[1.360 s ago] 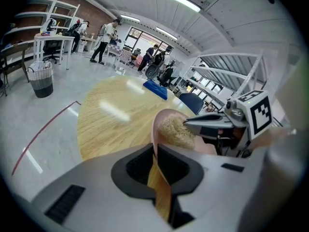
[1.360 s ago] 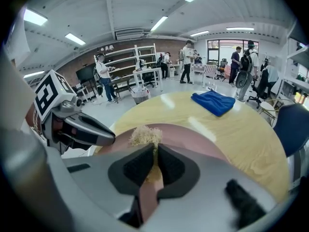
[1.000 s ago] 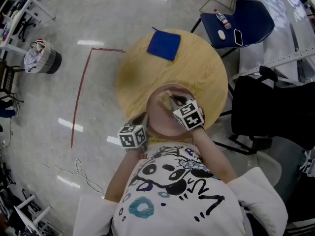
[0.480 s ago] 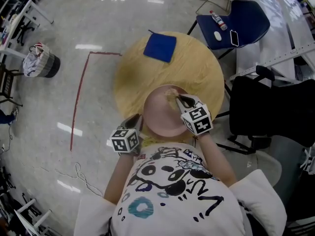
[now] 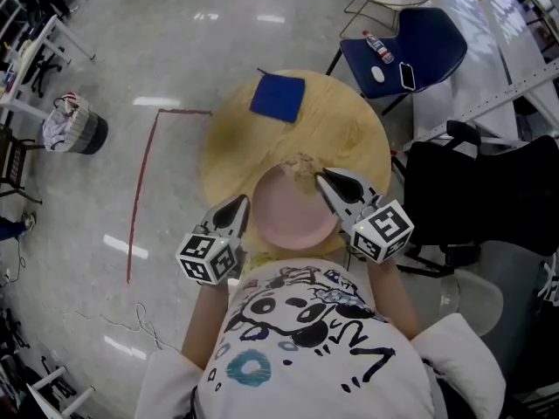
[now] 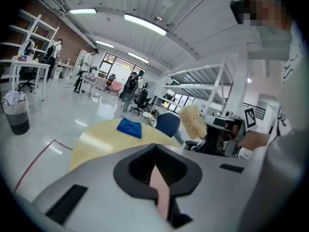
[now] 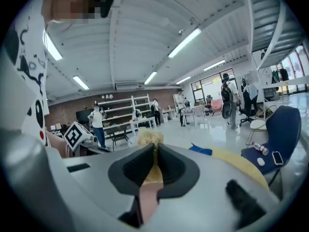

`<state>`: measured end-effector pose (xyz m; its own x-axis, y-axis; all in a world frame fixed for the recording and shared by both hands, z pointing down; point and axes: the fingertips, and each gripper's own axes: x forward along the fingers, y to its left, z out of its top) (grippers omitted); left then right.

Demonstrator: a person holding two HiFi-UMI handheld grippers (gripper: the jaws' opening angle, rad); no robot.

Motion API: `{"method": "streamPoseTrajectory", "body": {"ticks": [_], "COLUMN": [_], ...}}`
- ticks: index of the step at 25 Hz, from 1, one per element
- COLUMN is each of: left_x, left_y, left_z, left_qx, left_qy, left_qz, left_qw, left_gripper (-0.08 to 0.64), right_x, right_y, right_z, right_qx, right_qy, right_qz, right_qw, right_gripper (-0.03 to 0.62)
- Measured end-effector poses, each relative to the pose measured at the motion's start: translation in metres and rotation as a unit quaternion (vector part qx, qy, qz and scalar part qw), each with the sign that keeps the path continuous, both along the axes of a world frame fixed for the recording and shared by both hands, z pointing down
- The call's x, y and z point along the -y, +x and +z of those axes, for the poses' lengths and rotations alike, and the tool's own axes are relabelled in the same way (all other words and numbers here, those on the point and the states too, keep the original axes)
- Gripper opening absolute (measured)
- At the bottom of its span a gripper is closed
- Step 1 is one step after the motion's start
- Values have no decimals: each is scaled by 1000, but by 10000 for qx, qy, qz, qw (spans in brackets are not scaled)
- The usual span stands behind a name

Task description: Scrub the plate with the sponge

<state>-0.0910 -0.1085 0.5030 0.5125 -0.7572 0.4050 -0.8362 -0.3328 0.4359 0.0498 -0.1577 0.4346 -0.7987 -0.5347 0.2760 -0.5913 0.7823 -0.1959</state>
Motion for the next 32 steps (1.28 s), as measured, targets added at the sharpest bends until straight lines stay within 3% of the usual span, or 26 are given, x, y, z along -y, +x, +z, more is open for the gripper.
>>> {"method": "streamPoseTrajectory", "body": {"ticks": [3, 6, 15, 22, 32], "left_x": [12, 20, 22, 18, 13], "left_y": [10, 19, 21, 19, 25], "left_z": [-41, -78, -172, -207, -203], "left_qx": [-25, -43, 170, 218, 128], "left_qy": [526, 974, 2059, 2416, 2339], "left_qz": [255, 459, 925, 995, 1101], "left_qw": [9983, 9942, 9740, 9650, 9659], "left_gripper": [15, 15, 15, 15, 15], "right_x": [-3, -7, -21, -26, -29], "right_y": [5, 14, 33, 44, 49], "right_z": [-44, -80, -148, -159, -163], "right_qx": [562, 788, 737, 621, 637], "right_qy": [380, 761, 1741, 1899, 1901], "right_qz": [-29, -42, -53, 123, 205], "right_qw": [9977, 9940, 9820, 9798, 9795], "right_gripper": [43, 43, 43, 43, 43]}}
